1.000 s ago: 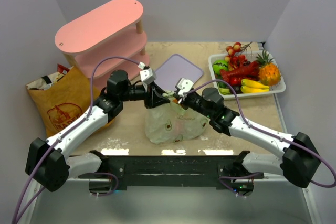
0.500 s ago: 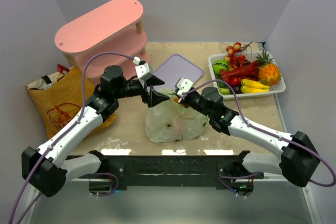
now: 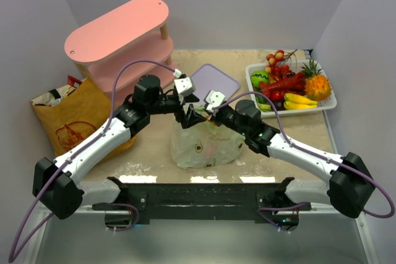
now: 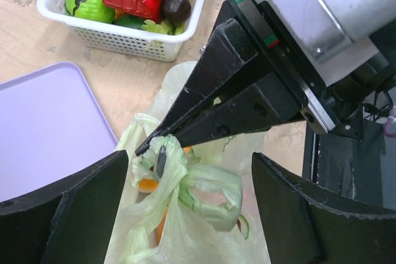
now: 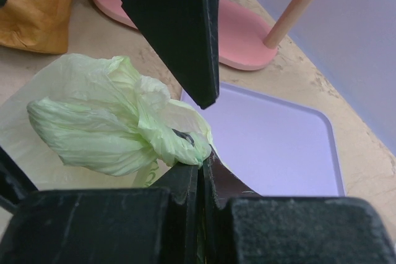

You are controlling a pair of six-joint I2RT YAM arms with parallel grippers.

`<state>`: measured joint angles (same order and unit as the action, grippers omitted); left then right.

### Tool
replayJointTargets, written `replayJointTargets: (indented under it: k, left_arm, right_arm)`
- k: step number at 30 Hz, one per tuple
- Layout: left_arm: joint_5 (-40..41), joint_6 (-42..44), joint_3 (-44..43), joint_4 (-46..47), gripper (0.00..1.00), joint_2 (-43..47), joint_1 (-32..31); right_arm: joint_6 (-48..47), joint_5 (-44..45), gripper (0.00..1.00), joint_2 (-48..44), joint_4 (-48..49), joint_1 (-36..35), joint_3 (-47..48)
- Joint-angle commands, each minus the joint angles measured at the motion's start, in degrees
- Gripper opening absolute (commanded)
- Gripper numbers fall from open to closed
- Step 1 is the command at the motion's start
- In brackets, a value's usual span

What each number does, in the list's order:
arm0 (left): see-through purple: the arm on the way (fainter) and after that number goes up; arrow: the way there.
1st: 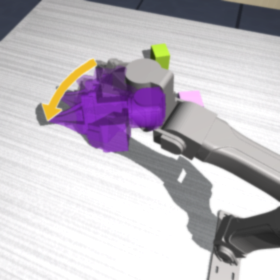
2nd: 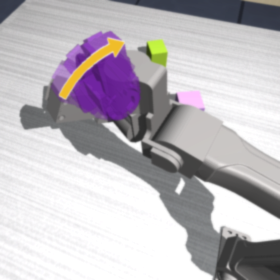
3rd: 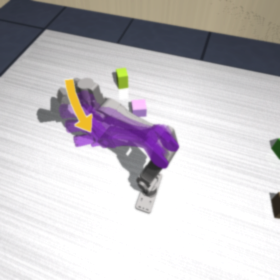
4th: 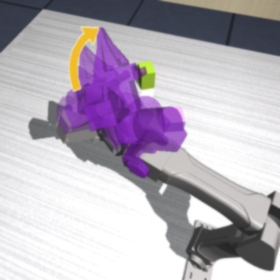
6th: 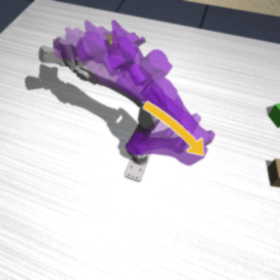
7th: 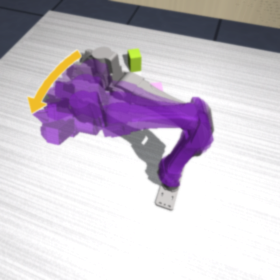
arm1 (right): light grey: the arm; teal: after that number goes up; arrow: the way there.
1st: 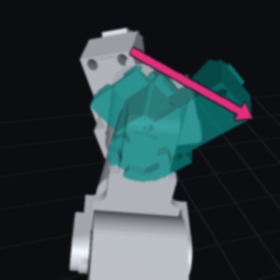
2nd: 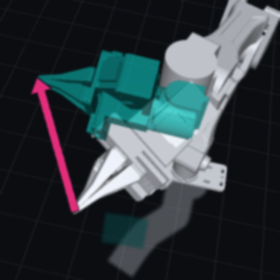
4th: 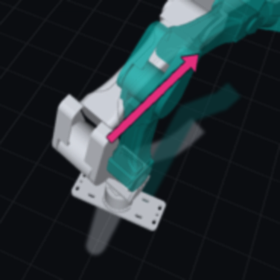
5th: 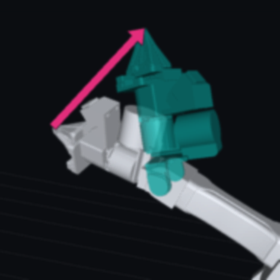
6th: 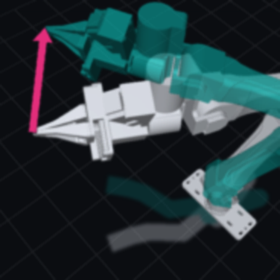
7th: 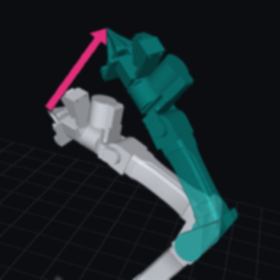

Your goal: Place the mixed food into the grocery bags and tie them

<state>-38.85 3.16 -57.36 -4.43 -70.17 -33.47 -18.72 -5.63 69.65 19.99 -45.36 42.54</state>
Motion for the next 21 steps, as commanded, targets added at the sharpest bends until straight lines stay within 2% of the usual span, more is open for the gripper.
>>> replayJointTargets:
  k: [1, 5, 6, 11, 12, 13, 14, 16, 17, 20, 21]
  left_arm:
    - [5.44, 4.22, -3.46, -1.72, 0.86, -1.02, -1.94]
    - [9.58, 5.02, -3.37, -2.34, 0.81, -1.37, -2.65]
    - [10.89, 5.28, -3.28, -2.52, 0.71, -1.37, -2.74]
    - [13.8, 5.46, -2.84, -2.69, 0.45, -1.9, -2.82]
    - [14.32, 5.45, -2.58, -2.69, 0.36, -1.99, -3.0]
    - [14.59, 5.45, -2.4, -2.35, 0.31, -1.99, -3.0]
    - [15.38, 5.45, -2.23, -2.08, 0.21, -1.99, -3.09]
    - [15.91, 5.45, -1.7, -1.55, 0.09, -2.07, -3.18]
    - [16.43, 5.37, -1.52, -1.29, 0.0, -2.07, -3.18]
    - [16.61, 5.19, -0.65, -0.24, 0.0, -1.64, -3.44]
    - [16.61, 5.37, 0.05, 0.38, 0.0, -1.55, -3.61]
  right_arm:
    - [-0.79, -1.31, 0.0, 0.14, -0.21, 0.1, 2.89]
    - [-0.7, -1.93, 0.0, 0.23, -0.21, 0.1, 2.81]
    - [-0.7, -1.93, 0.0, 0.14, -0.3, 0.01, 2.81]
    - [-0.26, -1.67, 0.0, -0.21, -0.56, 0.1, 2.81]
    - [-0.18, -1.41, 0.0, -0.21, -0.74, 0.1, 2.81]
    - [0.0, -1.23, 0.0, -0.74, -1.52, 0.01, 2.98]
    - [0.09, -1.23, 0.02, -0.91, -1.97, 0.1, 3.07]
    - [0.44, -1.05, 0.13, -1.79, -3.46, 0.1, 3.33]
    - [0.61, -0.88, 0.27, -2.23, -4.07, 0.01, 3.42]
    - [2.37, 0.53, 0.49, -4.34, -7.06, 0.1, 3.86]
    - [3.59, 0.62, 0.51, -4.95, -9.16, 0.19, 4.3]
